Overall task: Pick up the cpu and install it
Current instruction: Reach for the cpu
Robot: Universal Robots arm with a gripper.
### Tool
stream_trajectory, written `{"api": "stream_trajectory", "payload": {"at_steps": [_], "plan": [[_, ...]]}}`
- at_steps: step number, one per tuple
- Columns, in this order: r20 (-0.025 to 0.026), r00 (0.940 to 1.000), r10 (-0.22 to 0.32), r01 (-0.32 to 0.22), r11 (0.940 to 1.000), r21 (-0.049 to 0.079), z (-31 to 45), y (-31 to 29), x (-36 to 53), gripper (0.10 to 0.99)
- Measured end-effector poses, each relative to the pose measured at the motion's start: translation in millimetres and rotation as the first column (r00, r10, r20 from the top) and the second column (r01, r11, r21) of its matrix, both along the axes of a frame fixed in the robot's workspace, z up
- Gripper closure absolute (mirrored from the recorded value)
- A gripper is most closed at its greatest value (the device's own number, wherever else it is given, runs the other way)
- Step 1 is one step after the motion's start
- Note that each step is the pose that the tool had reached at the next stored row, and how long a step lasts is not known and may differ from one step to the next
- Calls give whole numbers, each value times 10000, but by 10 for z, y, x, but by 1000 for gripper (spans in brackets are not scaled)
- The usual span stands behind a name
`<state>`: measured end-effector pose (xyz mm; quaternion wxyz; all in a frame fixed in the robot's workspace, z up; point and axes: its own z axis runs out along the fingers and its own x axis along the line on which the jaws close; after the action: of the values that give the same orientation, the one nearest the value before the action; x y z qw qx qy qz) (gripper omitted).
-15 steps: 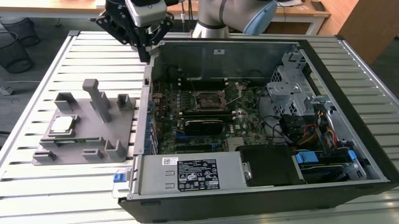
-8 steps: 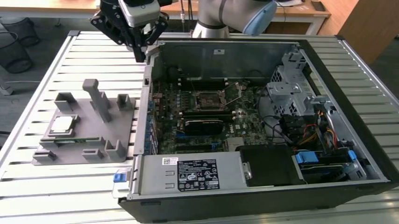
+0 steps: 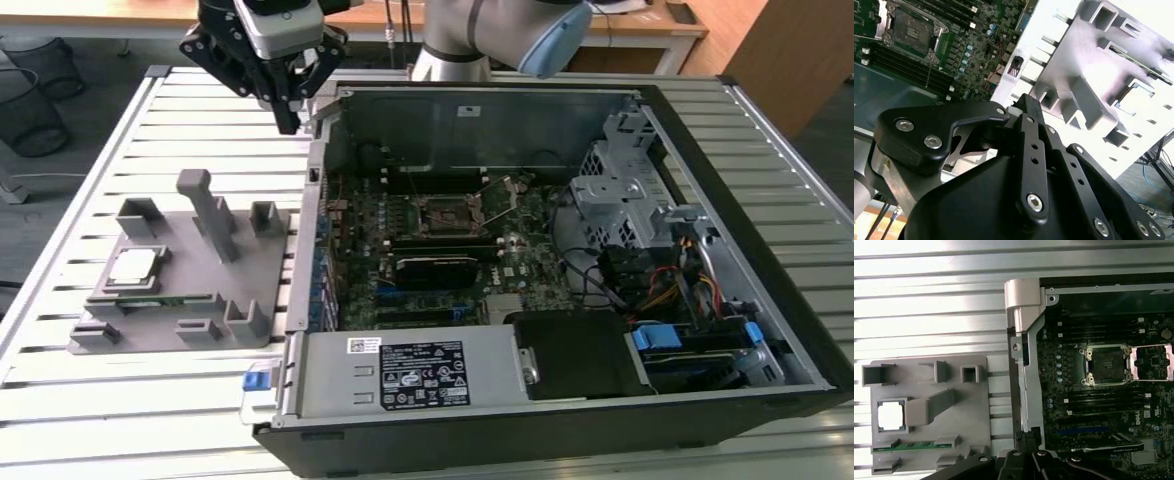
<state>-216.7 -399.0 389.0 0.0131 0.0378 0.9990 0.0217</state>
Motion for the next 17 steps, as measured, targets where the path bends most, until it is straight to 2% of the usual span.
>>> {"api": "stream_trajectory", "payload": {"at_steps": [17], "plan": [[0, 10000, 0, 0, 10000, 0, -11, 0, -217, 980]]}}
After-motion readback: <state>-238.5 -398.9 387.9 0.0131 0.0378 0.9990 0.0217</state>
